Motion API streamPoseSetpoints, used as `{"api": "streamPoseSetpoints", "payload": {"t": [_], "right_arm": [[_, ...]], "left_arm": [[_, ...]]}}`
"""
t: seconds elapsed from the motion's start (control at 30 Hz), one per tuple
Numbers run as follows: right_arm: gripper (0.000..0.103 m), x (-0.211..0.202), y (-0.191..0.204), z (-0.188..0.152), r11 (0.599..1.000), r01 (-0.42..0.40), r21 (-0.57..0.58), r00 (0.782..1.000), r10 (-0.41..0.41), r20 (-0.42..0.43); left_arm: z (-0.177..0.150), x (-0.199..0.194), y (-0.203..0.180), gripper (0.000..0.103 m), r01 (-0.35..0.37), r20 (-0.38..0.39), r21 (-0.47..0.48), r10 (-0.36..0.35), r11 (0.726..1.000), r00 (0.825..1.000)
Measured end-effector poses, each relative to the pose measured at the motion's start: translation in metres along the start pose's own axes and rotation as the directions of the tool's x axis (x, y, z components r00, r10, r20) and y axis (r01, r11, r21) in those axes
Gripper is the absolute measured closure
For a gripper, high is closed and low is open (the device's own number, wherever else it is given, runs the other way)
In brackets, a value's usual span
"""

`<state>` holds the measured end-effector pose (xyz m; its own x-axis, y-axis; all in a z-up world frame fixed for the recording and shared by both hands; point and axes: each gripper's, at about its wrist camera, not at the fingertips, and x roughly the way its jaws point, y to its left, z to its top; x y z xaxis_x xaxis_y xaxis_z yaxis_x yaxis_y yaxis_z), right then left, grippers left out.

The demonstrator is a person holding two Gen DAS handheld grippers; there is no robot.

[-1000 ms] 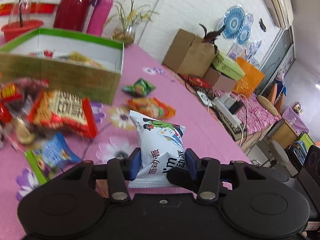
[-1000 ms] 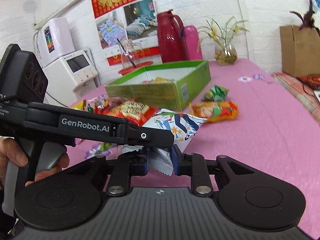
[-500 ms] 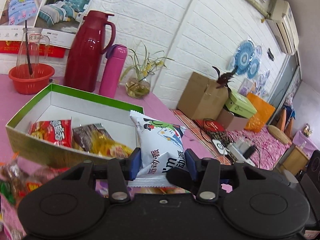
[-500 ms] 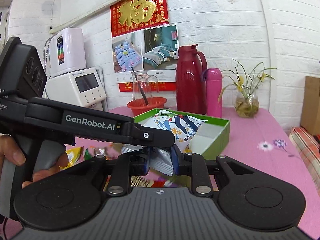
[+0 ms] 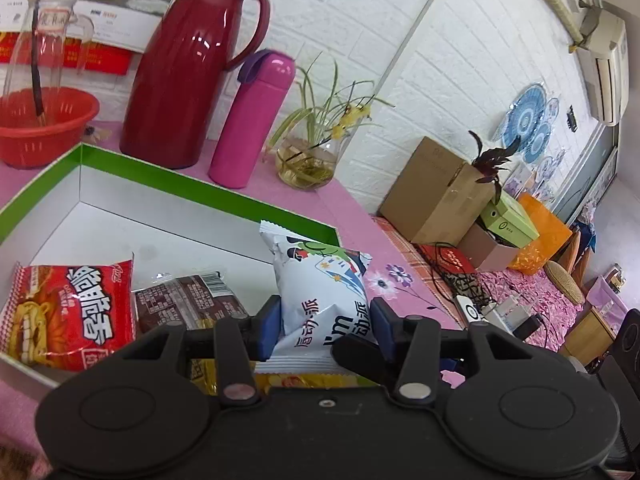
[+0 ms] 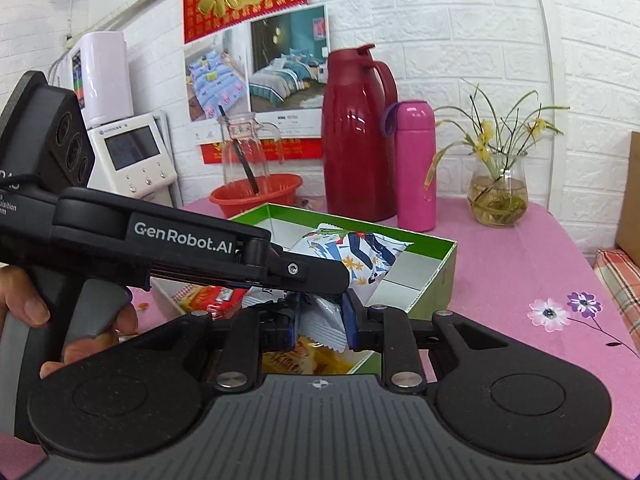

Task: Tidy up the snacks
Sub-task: 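Carry the white bag into the box and open the right gripper, then move the right gripper to the red-and-white snack bag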

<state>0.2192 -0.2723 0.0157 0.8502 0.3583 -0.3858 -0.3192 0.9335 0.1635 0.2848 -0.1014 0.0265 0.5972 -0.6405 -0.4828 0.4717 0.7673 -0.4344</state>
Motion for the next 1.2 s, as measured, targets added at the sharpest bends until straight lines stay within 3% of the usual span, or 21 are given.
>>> {"api": "streamPoseSetpoints", "payload": {"t": [0.1,0.13,0.17,0.2,0.23,0.27,0.43,0.57,0.87,1.07,1.2], "right_arm": [[0.063,0.012,-0.002,-0.003,0.999,0.022,-0.025,1.000,-0.022,-0.007],[0.060,0.015,-0.001,-0.005,0.998,0.035,-0.047,0.999,-0.035,-0.001],[0.048,0.016,0.000,-0.006,0.997,0.046,-0.068,0.999,-0.046,0.002],[0.039,0.017,0.001,-0.007,0.995,0.057,-0.080,0.998,-0.057,0.002],[0.026,0.015,0.001,-0.008,0.995,0.059,-0.085,0.998,-0.058,0.008],[0.021,0.013,0.001,-0.008,0.995,0.053,-0.085,0.999,-0.052,0.016],[0.018,-0.008,0.001,-0.002,0.997,0.059,-0.053,0.998,-0.058,0.032],[0.008,-0.044,0.008,0.004,0.997,0.061,-0.053,0.995,-0.057,0.083],[0.001,-0.123,0.035,-0.016,0.993,0.064,-0.096,0.990,-0.051,0.130],[0.000,-0.147,0.049,-0.048,0.998,0.031,-0.062,0.996,-0.026,0.081],[0.000,-0.141,0.049,-0.069,1.000,0.000,0.015,1.000,0.000,0.015]], "left_arm": [[0.002,0.014,0.007,0.061,-0.012,-0.014,-0.003,0.012,1.000,1.000],[0.002,0.016,0.009,0.043,-0.015,-0.016,-0.006,0.015,1.000,1.000],[0.002,0.017,0.011,0.007,-0.014,-0.020,-0.012,0.014,1.000,1.000],[0.001,0.016,0.013,0.000,-0.022,-0.014,-0.027,0.021,0.999,1.000],[0.000,0.012,0.014,0.000,-0.033,0.009,-0.033,0.034,0.999,0.999],[0.000,0.008,0.013,0.000,-0.047,0.025,-0.028,0.047,0.999,0.999],[-0.002,-0.013,0.004,0.000,-0.086,0.039,-0.001,0.086,0.996,0.996],[-0.007,-0.044,-0.014,0.000,-0.103,0.064,0.021,0.102,0.994,0.993],[-0.039,-0.117,-0.053,0.000,-0.114,0.095,0.059,0.109,0.992,0.990],[-0.080,-0.147,-0.061,0.000,-0.121,0.097,0.095,0.112,0.988,0.989],[-0.102,-0.152,-0.048,0.000,-0.135,0.072,0.066,0.130,0.989,0.989]]}}
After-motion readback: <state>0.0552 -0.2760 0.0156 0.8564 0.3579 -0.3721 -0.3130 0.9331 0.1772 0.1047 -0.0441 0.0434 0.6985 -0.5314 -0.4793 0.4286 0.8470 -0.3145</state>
